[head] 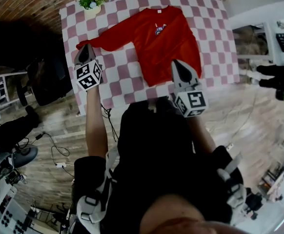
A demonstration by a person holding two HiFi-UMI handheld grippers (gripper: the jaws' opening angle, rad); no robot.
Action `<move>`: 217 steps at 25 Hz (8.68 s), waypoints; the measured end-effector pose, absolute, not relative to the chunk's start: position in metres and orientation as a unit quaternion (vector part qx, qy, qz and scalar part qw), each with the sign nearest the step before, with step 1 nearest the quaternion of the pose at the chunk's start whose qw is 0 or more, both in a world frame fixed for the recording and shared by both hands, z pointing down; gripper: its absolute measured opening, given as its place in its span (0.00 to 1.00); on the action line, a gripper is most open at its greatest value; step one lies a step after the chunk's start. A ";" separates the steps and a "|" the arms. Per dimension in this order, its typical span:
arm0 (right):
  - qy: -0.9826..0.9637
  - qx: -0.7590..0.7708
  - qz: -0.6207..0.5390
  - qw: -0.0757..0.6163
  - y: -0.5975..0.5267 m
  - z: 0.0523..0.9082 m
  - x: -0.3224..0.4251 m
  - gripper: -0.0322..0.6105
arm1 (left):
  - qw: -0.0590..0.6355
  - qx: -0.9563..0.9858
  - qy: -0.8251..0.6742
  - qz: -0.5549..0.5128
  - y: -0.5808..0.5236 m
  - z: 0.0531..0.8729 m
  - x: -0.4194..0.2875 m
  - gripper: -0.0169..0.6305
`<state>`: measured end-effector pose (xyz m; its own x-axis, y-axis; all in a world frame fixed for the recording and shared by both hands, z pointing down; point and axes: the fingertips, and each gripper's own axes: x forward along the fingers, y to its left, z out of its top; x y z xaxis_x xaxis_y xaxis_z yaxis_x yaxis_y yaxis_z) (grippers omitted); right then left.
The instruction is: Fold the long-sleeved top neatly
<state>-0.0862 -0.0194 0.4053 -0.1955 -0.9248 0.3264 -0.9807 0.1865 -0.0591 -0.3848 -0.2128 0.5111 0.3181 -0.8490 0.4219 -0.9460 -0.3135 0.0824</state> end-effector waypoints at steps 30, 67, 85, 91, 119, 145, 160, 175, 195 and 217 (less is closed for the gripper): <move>-0.686 0.713 0.132 0.065 0.086 0.399 0.147 0.06 | -0.020 0.942 -0.269 0.199 -0.089 0.442 0.037 0.05; -0.685 0.698 0.200 0.064 0.130 0.466 0.248 0.06 | 0.108 0.913 -0.199 0.340 0.065 0.689 0.174 0.05; -0.724 0.664 0.180 0.056 0.134 0.457 0.242 0.06 | 0.127 0.918 -0.284 0.244 0.074 0.605 0.144 0.04; -0.748 0.640 0.168 0.051 0.118 0.443 0.219 0.06 | 0.120 0.910 -0.348 0.190 0.062 0.539 0.084 0.04; -0.822 0.531 0.121 0.166 -0.156 0.447 0.143 0.07 | 0.084 0.895 -0.371 0.232 -0.200 0.501 -0.039 0.06; -0.804 0.292 0.154 0.494 -0.367 0.701 0.148 0.27 | 0.087 0.858 -0.179 0.473 -0.366 0.714 -0.031 0.31; -0.801 0.263 0.178 0.507 -0.371 0.723 0.152 0.10 | 0.124 0.855 -0.166 0.475 -0.368 0.725 -0.033 0.09; -0.814 0.353 0.105 0.450 -0.355 0.620 0.156 0.10 | -0.011 0.870 -0.264 0.416 -0.361 0.632 -0.027 0.08; -0.847 0.395 -0.015 0.356 -0.114 0.505 0.129 0.09 | -0.146 0.880 -0.307 0.332 -0.146 0.511 -0.050 0.08; -0.832 0.299 0.006 0.467 0.095 0.671 0.095 0.10 | -0.046 0.870 -0.316 0.376 0.043 0.671 -0.082 0.09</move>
<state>0.0953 0.0950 0.6709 -0.3856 -0.4924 0.7803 -0.5032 0.8211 0.2695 -0.0816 0.0426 0.6709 0.5180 -0.5840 0.6249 -0.5146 -0.7964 -0.3177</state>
